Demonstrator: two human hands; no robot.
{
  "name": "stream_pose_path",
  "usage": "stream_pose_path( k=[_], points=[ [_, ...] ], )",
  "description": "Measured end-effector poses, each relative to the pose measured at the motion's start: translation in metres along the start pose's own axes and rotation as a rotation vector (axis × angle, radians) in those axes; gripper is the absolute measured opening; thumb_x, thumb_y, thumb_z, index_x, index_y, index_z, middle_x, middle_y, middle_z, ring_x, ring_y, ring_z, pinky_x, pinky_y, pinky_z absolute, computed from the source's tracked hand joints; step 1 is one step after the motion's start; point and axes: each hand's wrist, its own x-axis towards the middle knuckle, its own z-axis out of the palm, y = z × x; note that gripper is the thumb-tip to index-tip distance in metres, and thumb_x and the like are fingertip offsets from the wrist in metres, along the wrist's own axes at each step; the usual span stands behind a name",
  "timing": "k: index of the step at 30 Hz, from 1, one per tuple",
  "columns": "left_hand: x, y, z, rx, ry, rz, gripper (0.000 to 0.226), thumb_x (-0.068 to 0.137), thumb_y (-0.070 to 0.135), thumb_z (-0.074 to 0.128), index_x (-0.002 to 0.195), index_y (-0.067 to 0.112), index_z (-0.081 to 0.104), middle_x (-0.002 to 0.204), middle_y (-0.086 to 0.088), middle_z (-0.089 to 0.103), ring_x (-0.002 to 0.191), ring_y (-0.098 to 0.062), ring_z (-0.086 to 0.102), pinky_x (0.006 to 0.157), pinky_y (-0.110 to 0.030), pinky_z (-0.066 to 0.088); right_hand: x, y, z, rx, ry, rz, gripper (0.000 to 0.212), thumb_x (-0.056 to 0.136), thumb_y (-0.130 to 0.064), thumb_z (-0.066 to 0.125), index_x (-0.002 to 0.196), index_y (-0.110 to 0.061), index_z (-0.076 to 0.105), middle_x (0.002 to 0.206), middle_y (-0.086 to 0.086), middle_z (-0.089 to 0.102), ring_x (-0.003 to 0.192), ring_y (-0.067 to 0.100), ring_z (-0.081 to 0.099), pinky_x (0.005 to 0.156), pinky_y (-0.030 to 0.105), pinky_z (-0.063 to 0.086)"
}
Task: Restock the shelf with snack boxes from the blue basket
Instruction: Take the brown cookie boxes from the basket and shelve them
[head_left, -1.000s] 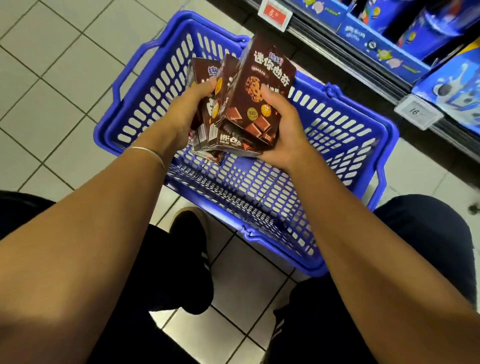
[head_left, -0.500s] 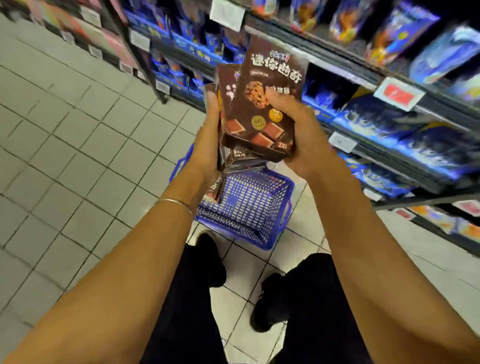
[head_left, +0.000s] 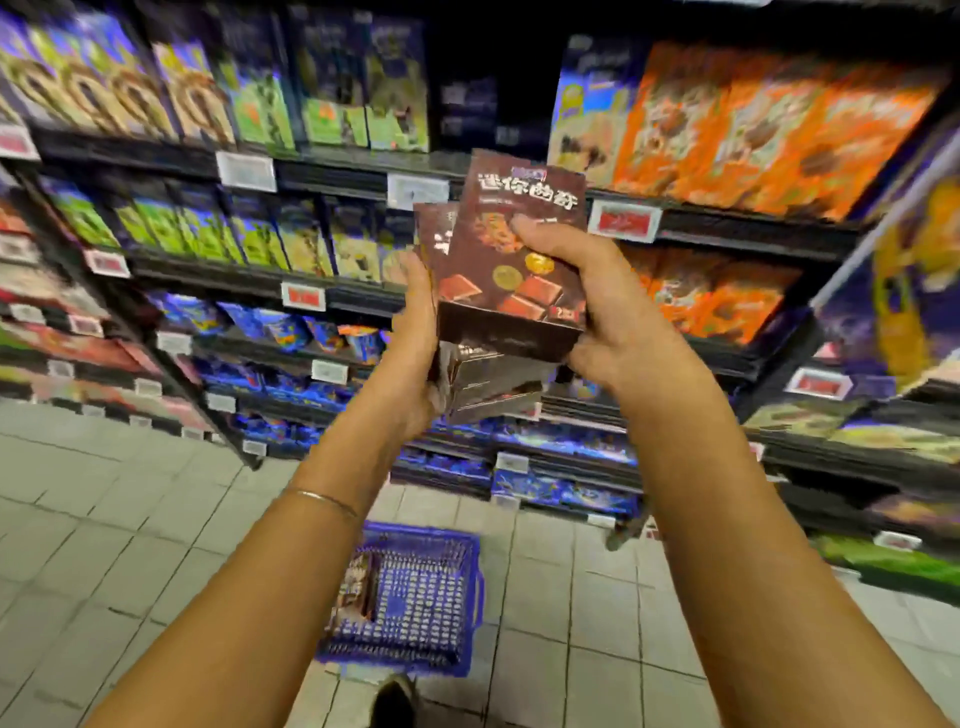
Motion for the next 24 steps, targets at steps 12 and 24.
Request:
stream_pose_path(
  k=[12, 24],
  points=[
    [-0.003, 0.098, 0.066, 0.131, -0.307, 0.346, 0.041, 0.104, 0.054, 0.050, 0.098, 0.034, 0.085, 0.106, 0.001, 0.082, 0.090, -0.013, 0.080, 0.068, -0.027, 0.062, -0.035, -0.095, 0.016, -0.041, 0.077, -0.282, 0.019, 0.087, -0.024, 0.071, 0.102, -0.013, 0.076, 0.106, 0.013, 0.077, 0.091, 0.028, 0.075, 0.083, 0.042, 0.062],
    [0.035, 0.182, 0.101, 0.009, -0.415, 0.568, 0.050, 0.090, 0.042, 0.060, 0.127, 0.010, 0.071, 0.126, -0.019, 0.075, 0.114, -0.037, 0.073, 0.095, -0.049, 0.060, -0.009, -0.157, 0.027, -0.086, 0.140, -0.627, 0.023, 0.089, -0.015, 0.068, 0.110, -0.009, 0.069, 0.107, 0.013, 0.075, 0.096, 0.029, 0.073, 0.092, 0.048, 0.058]
  ],
)
